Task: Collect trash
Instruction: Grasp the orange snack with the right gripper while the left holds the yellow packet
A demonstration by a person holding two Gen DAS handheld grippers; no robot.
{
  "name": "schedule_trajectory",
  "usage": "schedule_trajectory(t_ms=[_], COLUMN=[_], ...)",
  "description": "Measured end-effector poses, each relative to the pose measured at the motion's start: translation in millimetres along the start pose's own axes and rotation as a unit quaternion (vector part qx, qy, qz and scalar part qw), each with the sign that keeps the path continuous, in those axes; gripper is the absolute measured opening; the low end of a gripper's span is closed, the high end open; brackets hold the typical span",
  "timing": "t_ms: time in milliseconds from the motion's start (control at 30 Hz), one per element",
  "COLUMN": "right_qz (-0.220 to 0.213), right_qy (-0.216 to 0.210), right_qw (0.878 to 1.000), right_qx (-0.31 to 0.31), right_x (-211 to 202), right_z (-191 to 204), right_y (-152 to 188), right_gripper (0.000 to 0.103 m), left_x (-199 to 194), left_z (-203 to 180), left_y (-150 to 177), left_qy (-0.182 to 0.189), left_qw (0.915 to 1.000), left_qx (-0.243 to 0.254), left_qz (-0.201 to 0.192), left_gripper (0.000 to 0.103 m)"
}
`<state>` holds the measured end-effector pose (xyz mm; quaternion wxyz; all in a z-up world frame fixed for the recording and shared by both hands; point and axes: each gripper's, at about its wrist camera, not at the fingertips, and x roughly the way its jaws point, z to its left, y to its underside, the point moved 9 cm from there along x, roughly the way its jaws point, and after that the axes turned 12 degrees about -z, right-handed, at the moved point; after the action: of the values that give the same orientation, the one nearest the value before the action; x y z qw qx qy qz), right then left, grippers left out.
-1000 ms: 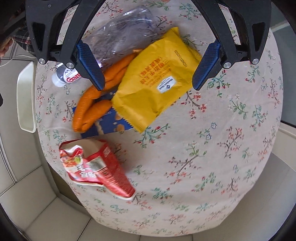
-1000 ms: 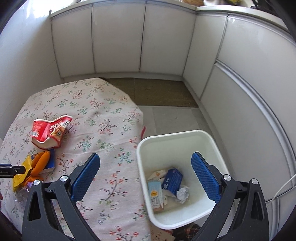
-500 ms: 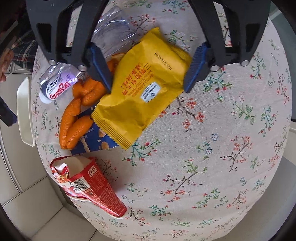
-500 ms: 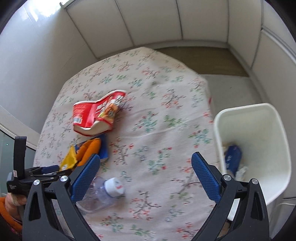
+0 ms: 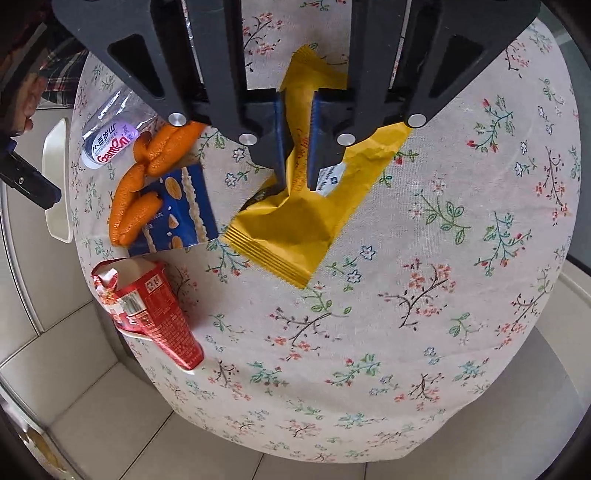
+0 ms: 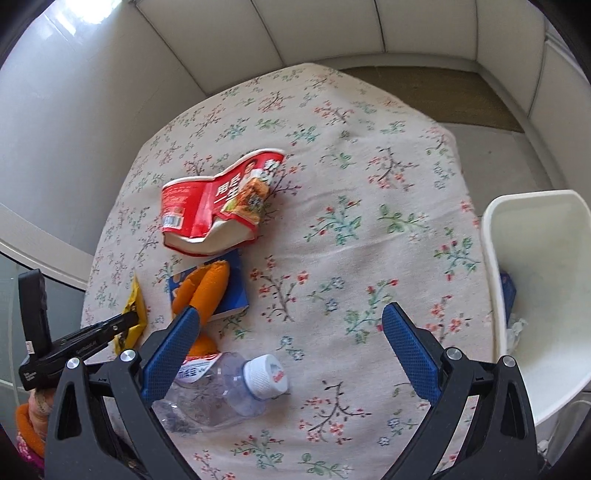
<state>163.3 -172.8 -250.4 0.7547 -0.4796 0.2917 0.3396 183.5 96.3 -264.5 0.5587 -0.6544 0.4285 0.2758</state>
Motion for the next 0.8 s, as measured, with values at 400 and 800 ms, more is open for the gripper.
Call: schedule_trajectory(t_ms=[400, 800], right_qz=[0.033, 0.055], right_qy=[-0.026, -0.025], right_qw=[0.999, 0.998], right_qx=[-0.004, -0.028], right_x=[21.9, 61.6], right_z=[37.7, 70.0], right_y=[3.8, 14.3], right_gripper=[0.096, 0.065], left_x=[-32.1, -36.7], left_z=[-23.5, -23.2], left_y=[-34.9, -48.6], left_qy=[0.040, 0.061], left_qw=[0.9927, 0.9893], left_qx=[-0.029, -0.040], left_qz=[-0.110, -0.127], left_gripper=[0.004, 0.003])
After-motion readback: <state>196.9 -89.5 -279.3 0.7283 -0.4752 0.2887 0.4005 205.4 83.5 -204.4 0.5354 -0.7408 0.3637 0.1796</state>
